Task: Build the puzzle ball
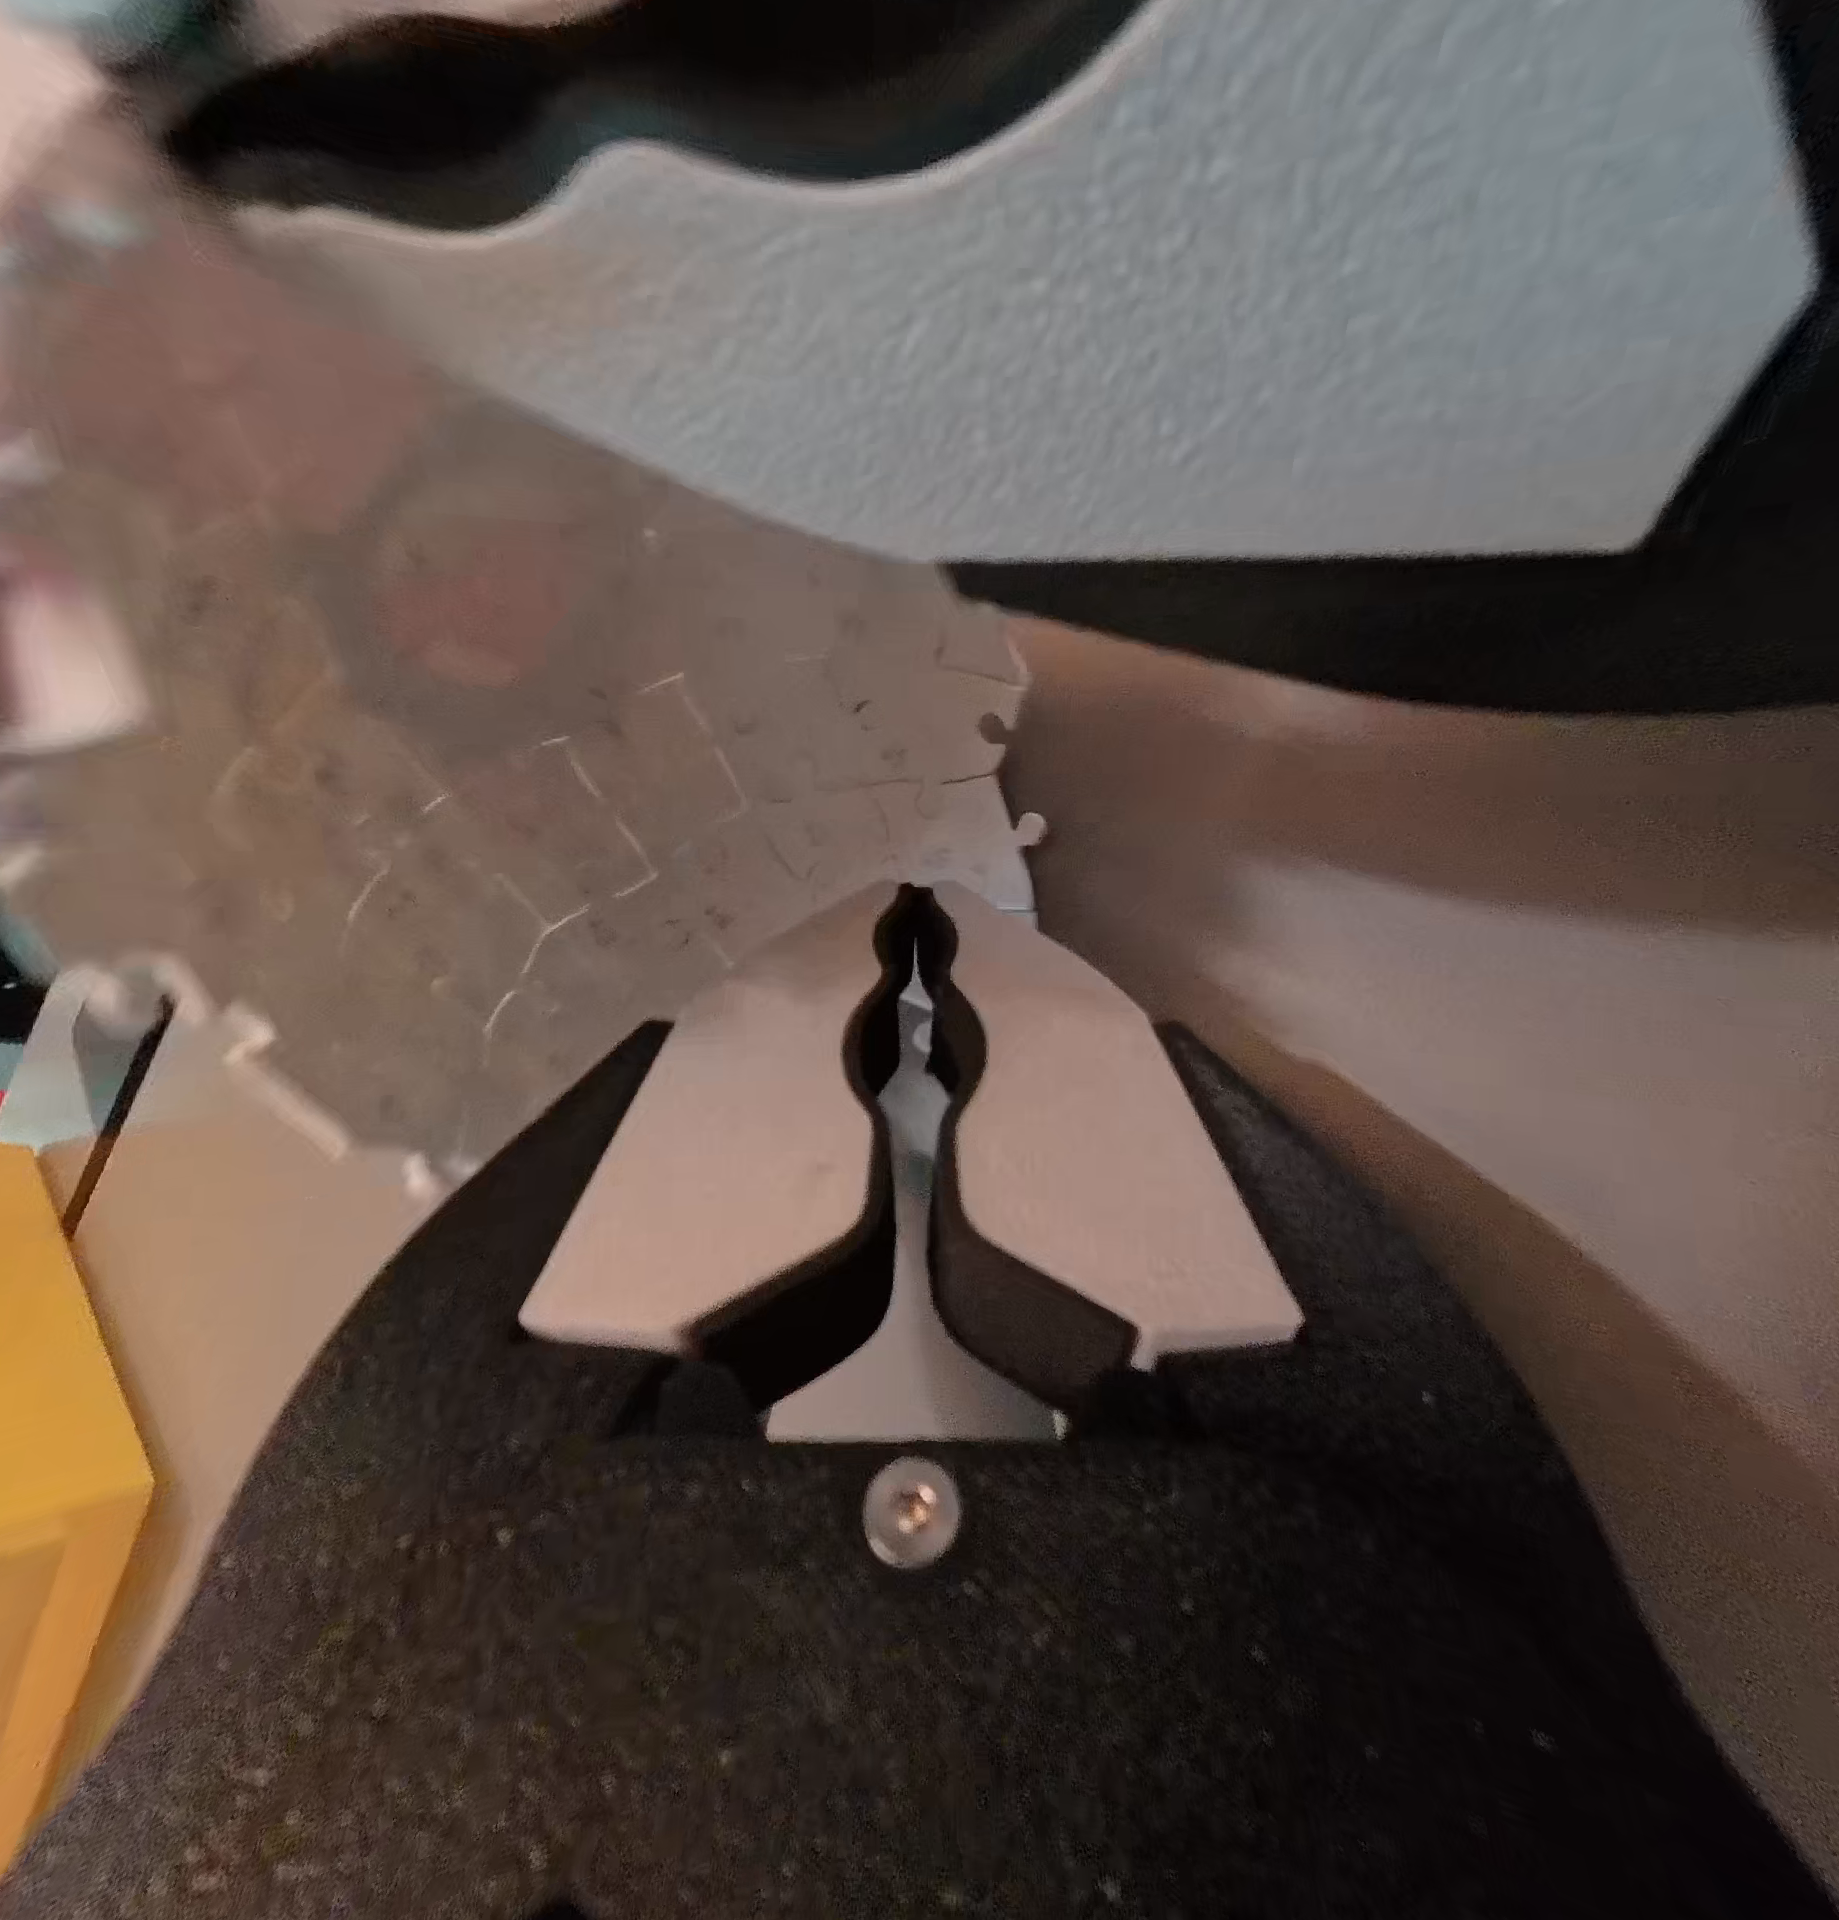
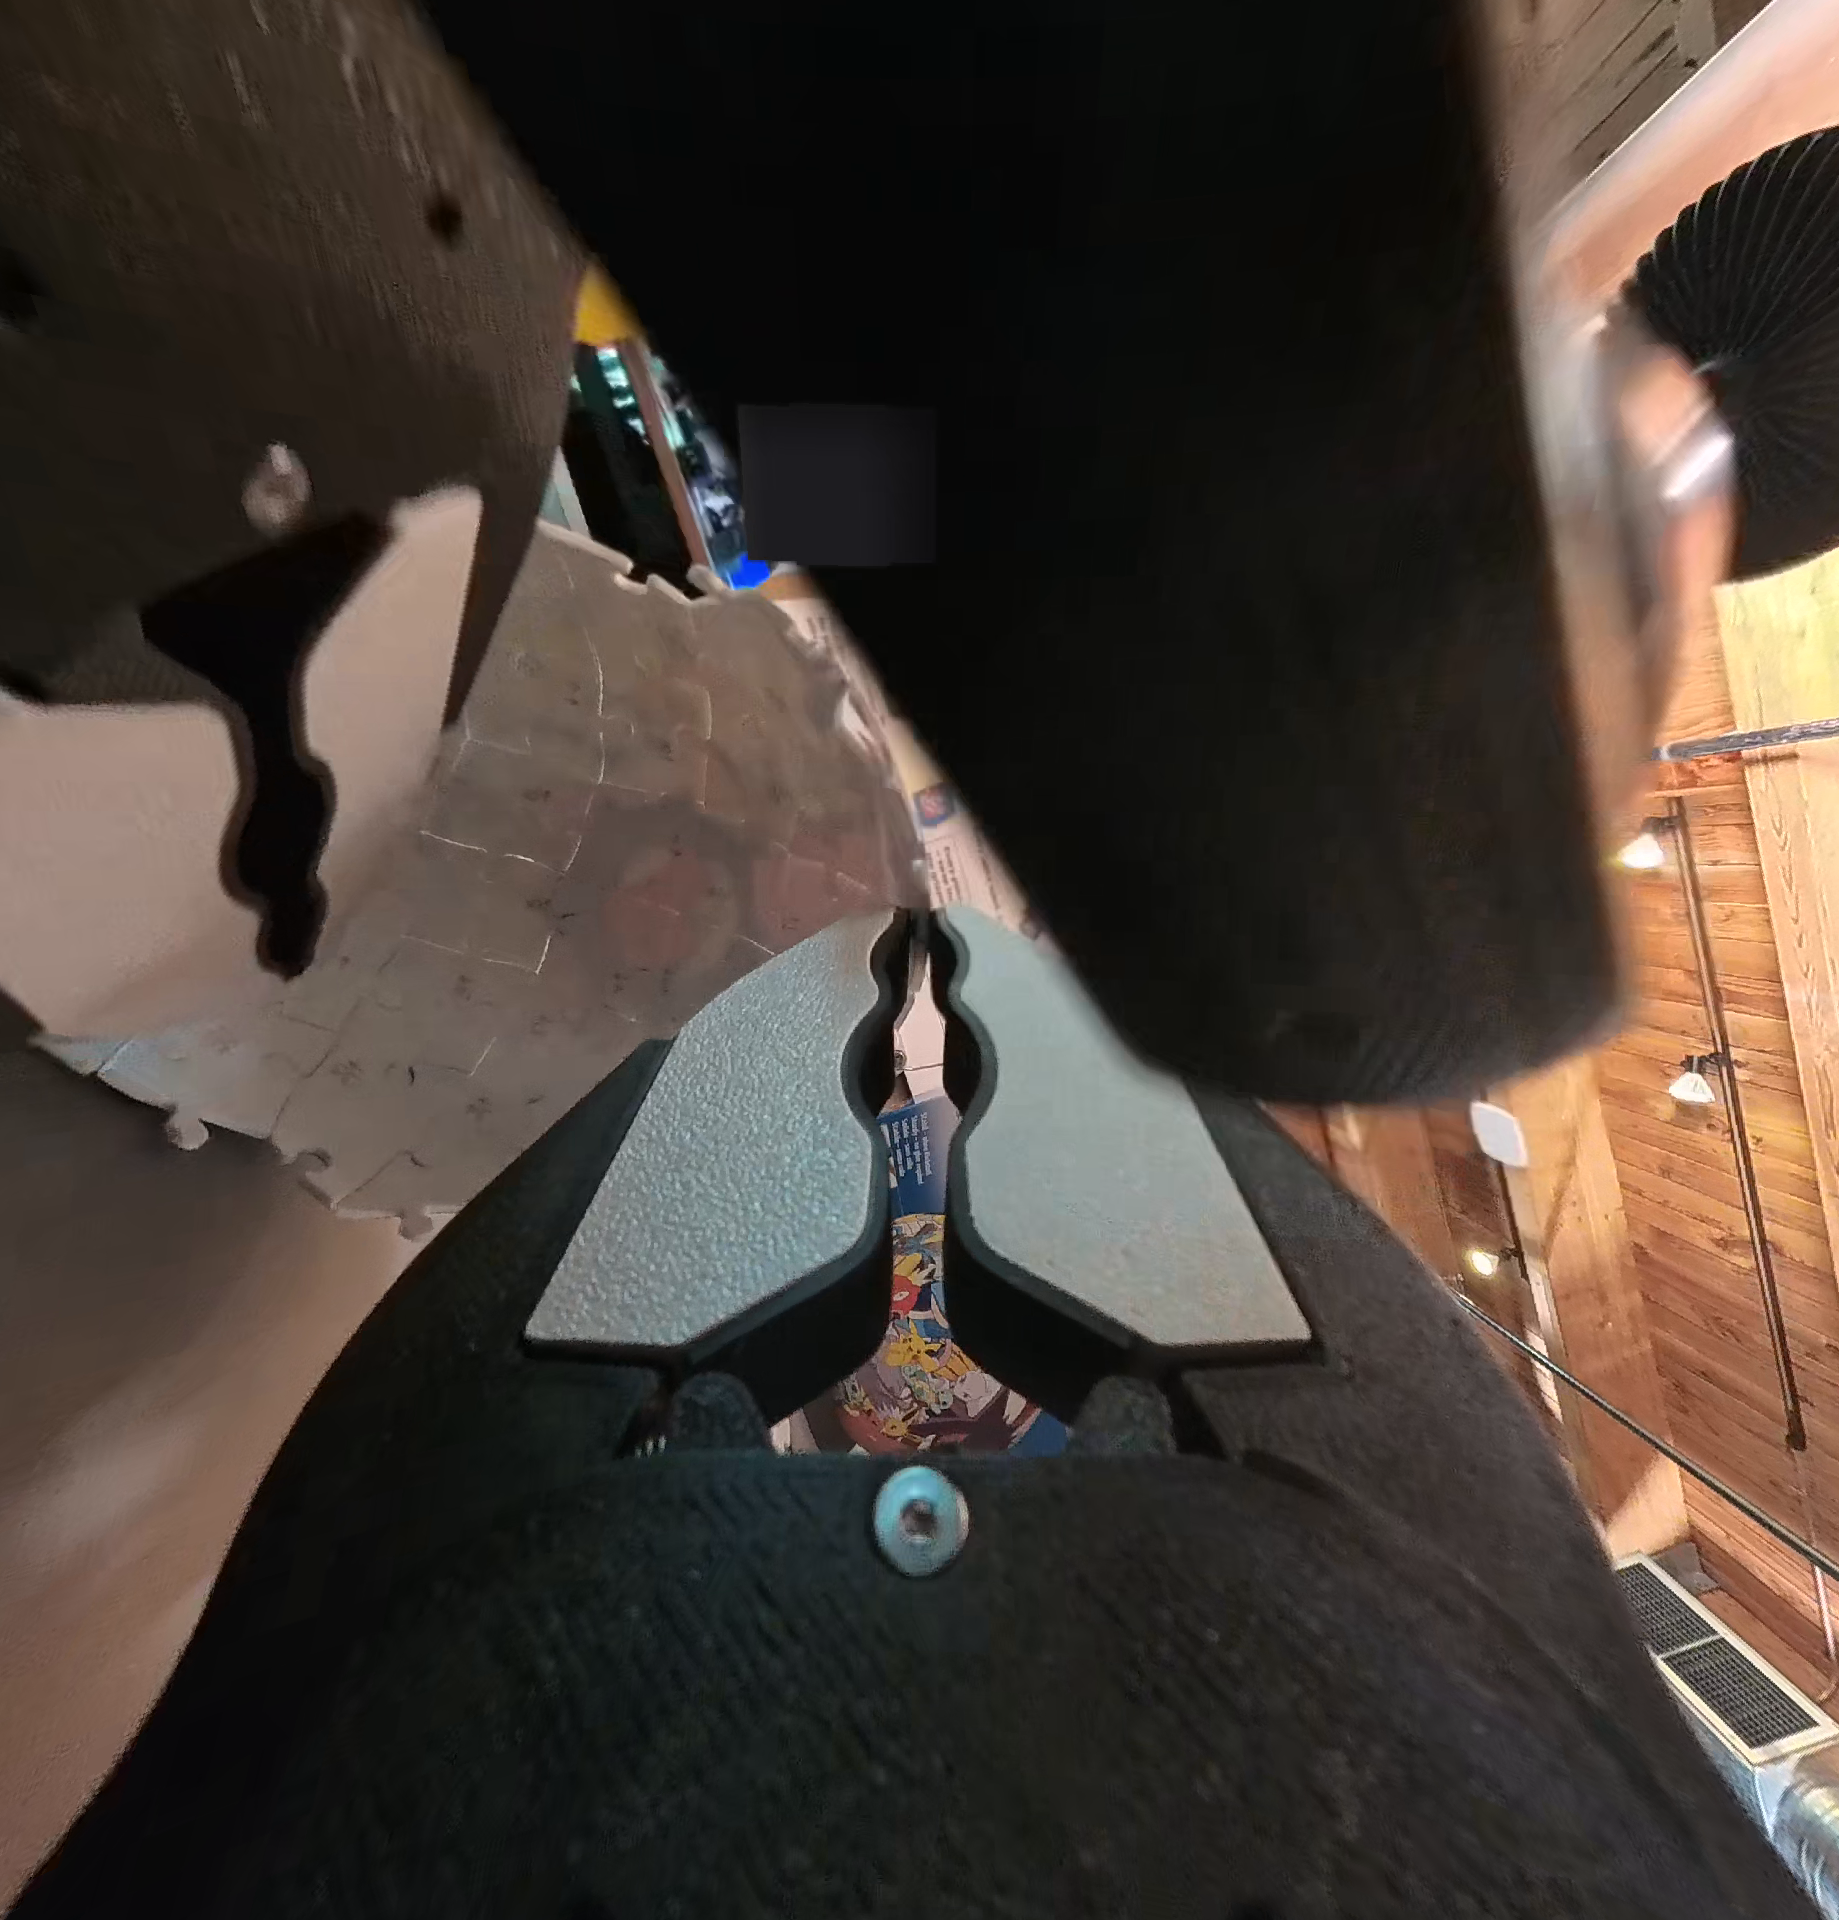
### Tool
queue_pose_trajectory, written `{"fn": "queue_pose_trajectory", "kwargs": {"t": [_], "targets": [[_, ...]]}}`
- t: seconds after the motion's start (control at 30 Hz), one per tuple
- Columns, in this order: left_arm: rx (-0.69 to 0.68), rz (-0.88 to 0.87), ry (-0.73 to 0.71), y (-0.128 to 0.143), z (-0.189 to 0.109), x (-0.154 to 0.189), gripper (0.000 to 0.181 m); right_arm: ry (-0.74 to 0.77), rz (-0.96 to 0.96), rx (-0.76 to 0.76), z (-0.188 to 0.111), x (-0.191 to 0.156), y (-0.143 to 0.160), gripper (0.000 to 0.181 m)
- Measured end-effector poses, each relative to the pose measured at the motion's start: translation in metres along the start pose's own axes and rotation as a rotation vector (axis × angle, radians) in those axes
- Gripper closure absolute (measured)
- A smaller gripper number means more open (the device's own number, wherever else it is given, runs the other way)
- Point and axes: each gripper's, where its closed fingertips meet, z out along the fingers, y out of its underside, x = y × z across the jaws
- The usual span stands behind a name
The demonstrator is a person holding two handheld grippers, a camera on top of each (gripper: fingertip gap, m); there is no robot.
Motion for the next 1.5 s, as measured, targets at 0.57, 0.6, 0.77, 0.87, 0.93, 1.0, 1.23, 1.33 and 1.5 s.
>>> {"fn": "queue_pose_trajectory", "kwargs": {"t": [0.57, 0.6, 0.77, 0.87, 0.93, 1.0, 1.23, 1.33, 1.5], "targets": [[-0.048, -0.026, -0.089, 0.01, -0.005, -0.008, 0.181, 0.0, -0.002, 0.003, 0.0, 0.0, -0.002, 0.179], [-0.065, -0.028, -0.094, 0.011, -0.002, -0.009, 0.181, 0.001, -0.002, 0.003, 0.0, 0.0, -0.002, 0.178], [-0.091, -0.057, -0.103, 0.011, 0.004, -0.012, 0.181, 0.001, 0.009, 0.003, -0.001, 0.0, -0.001, 0.178], [-0.115, -0.009, -0.1, 0.012, 0.006, -0.011, 0.181, 0.0, 0.018, 0.007, -0.001, 0.0, -0.002, 0.178], [-0.147, 0.035, -0.094, 0.012, 0.007, -0.009, 0.181, 0.0, 0.021, 0.01, -0.001, 0.0, -0.003, 0.112], [-0.16, 0.033, -0.103, 0.012, 0.008, -0.009, 0.181, -0.001, 0.027, 0.005, -0.001, 0.0, -0.001, 0.11], [-0.179, 0.009, -0.061, 0.013, 0.009, -0.009, 0.181, 0.001, 0.042, 0.011, -0.002, 0.0, -0.002, 0.179], [-0.188, -0.001, -0.05, 0.013, 0.009, -0.009, 0.181, 0.002, 0.045, 0.01, -0.002, 0.0, -0.001, 0.178], [-0.151, -0.09, -0.034, 0.013, 0.008, -0.008, 0.181, 0.003, 0.039, 0.007, -0.001, 0.0, -0.001, 0.179]]}}
